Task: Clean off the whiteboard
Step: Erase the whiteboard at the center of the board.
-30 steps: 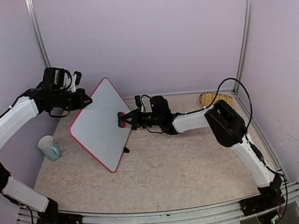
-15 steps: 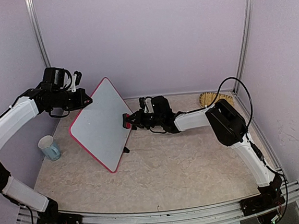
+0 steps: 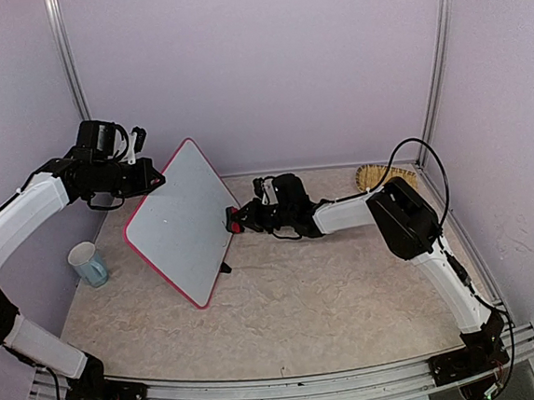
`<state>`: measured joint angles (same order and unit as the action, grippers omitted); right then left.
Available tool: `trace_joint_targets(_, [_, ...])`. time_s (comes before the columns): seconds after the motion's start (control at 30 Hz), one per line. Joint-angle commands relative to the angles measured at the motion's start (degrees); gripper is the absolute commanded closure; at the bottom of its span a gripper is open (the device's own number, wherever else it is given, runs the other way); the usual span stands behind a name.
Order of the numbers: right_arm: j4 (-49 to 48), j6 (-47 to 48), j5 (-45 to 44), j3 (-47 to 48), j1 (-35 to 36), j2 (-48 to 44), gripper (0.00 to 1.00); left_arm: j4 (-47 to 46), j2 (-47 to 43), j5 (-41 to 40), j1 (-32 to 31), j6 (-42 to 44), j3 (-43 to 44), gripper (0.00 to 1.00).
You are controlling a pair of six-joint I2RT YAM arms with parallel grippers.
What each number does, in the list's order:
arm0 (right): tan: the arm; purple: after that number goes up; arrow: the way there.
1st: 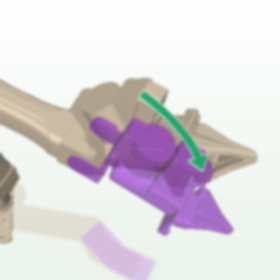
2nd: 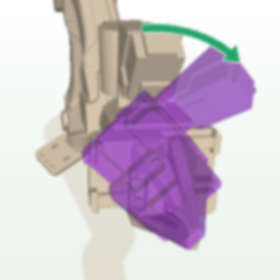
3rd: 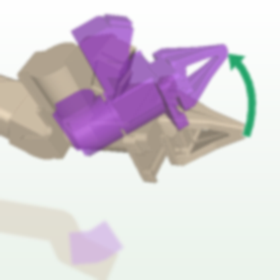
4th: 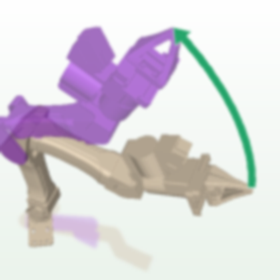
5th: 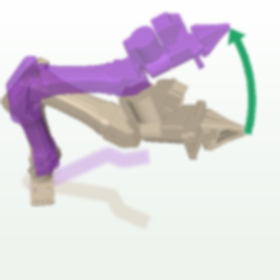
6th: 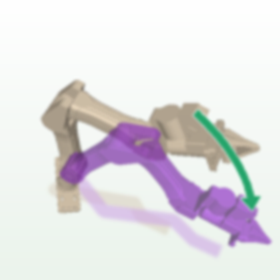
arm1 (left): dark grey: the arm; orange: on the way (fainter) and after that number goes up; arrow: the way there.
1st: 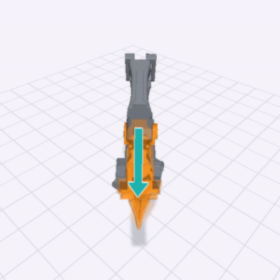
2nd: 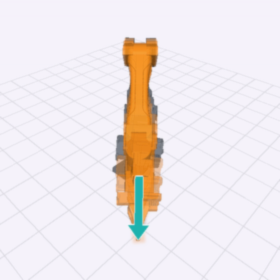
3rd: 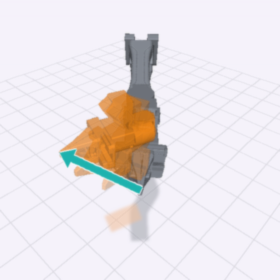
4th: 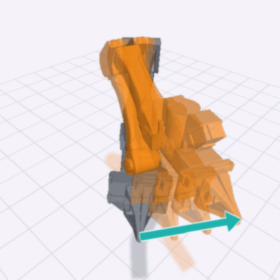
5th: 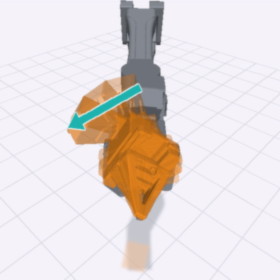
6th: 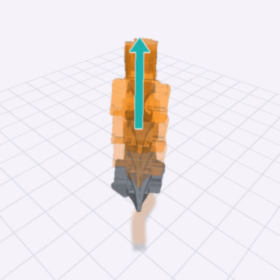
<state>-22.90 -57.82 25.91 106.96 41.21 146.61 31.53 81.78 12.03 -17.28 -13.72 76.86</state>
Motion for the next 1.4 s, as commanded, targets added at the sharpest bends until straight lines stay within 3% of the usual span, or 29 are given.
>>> trace_joint_targets(0.0, [1.07,3.52,3.35,3.19,1.05,1.03,0.92,1.69,1.61,3.97,-1.35,2.72,-0.81,1.00])
trace_joint_targets(0.47, [0.75,8.97,5.01,6.82,2.56,-2.73,0.92,1.69,0.78,3.70,-1.35,2.72,-1.18,1.00])
trace_joint_targets(0.83, [13.94,25.73,-16.53,5.24,2.45,-6.30,0.92,1.52,0.13,3.57,-1.35,2.73,-1.43,1.00])
trace_joint_targets(1.07, [18.38,34.59,-22.68,6.31,3.36,-5.88,0.93,1.63,0.44,3.20,-1.35,2.63,-1.38,1.00])
trace_joint_targets(1.37, [19.46,39.55,-11.90,0.69,5.02,-9.49,0.93,1.69,0.49,3.17,-1.35,2.64,-1.28,1.00])
